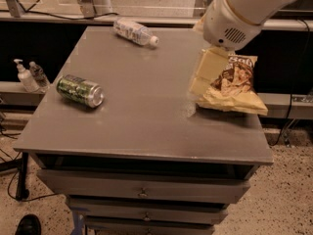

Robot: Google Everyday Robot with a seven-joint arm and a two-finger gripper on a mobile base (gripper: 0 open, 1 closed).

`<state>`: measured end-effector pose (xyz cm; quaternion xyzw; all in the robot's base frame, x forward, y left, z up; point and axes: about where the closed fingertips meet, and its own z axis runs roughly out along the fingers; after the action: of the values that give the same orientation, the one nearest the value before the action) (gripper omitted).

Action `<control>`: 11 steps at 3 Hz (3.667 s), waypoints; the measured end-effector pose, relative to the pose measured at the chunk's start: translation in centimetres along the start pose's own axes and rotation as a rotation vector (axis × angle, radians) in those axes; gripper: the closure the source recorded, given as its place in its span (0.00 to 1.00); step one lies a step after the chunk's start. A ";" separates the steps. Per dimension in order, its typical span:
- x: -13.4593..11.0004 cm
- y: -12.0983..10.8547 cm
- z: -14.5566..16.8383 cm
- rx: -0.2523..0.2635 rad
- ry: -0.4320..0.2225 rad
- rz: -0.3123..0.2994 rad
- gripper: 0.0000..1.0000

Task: Place green can upright

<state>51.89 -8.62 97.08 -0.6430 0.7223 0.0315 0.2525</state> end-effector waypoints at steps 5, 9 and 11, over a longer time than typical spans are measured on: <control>-13.2 -2.4 8.7 -0.074 -0.251 -0.015 0.00; -24.1 -0.8 18.9 -0.094 -0.052 0.088 0.00; -24.4 0.8 21.9 -0.092 0.058 0.131 0.00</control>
Offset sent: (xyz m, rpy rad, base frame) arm 0.0226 0.0416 -0.0016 0.0453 -0.0084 0.0278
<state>59.33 21.89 87.62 -0.6058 0.7678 0.0624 0.1989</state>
